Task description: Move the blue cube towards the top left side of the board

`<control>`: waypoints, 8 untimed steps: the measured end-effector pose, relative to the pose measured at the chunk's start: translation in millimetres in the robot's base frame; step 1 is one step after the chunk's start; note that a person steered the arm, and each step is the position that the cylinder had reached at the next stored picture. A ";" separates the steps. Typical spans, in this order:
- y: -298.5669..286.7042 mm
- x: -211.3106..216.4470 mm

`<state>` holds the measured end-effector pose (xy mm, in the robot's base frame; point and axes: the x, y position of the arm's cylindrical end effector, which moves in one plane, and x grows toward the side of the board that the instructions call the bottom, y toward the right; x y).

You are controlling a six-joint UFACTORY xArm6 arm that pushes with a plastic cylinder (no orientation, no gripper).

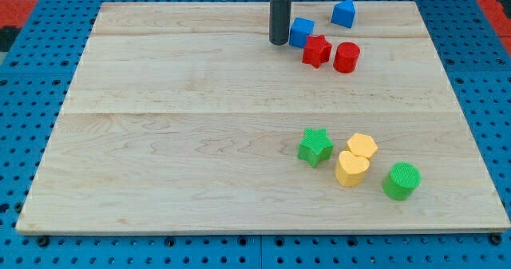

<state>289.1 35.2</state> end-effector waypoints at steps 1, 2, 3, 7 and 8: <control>0.0 0.0; -0.5 -13.9; -21.6 -28.3; 121.8 -48.0; 114.8 -29.2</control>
<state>259.9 150.1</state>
